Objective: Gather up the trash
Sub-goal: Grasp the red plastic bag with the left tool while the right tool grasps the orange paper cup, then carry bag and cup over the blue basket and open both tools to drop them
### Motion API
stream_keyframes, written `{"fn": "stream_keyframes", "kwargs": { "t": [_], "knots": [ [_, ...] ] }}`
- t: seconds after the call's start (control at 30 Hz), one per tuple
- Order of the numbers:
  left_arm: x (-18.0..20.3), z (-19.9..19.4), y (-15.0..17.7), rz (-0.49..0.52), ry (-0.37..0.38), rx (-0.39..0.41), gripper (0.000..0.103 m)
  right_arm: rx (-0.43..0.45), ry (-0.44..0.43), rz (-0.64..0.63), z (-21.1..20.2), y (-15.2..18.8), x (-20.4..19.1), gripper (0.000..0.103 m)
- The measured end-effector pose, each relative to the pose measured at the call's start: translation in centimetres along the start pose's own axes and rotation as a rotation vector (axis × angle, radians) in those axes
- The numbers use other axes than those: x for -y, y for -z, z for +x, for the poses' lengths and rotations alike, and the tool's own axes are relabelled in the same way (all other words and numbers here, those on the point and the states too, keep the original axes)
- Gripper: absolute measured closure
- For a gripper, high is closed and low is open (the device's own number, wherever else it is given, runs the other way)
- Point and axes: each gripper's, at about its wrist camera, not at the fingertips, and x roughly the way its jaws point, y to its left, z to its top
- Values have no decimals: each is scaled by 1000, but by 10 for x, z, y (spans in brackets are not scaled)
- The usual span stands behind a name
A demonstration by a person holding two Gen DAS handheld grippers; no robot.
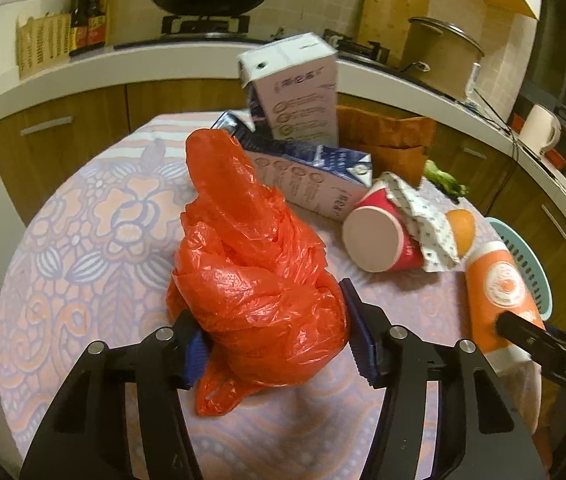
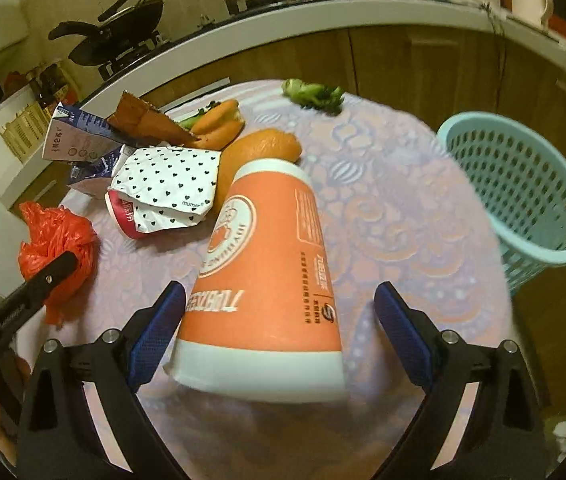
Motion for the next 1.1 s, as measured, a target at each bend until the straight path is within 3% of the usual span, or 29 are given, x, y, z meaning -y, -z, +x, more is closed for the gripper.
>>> {"fn": "stream_keyframes", "kwargs": {
  "t": [0.03,0.1,0.33,0.6,0.87,1.1],
  "knots": [
    [2,-3,1,3,3,5,48,-12,-14,5,2,0,0,13],
    [7,-9,2,11,13,15,48,-25,-30,13,5,-1,-1,33],
    [44,-33,-4,53,89,60,50,34,-51,17,-20,-4,7,35],
    [122,-34,-26,152,235,65,50,168,65,13,-58,-34,49,35],
    [235,5,-48,277,379,16,50,232,228,61,-71,-72,128,35],
    [314,84,-43,340,482,-130,50,155,339,143,-41,-81,206,35]
  ]
}}
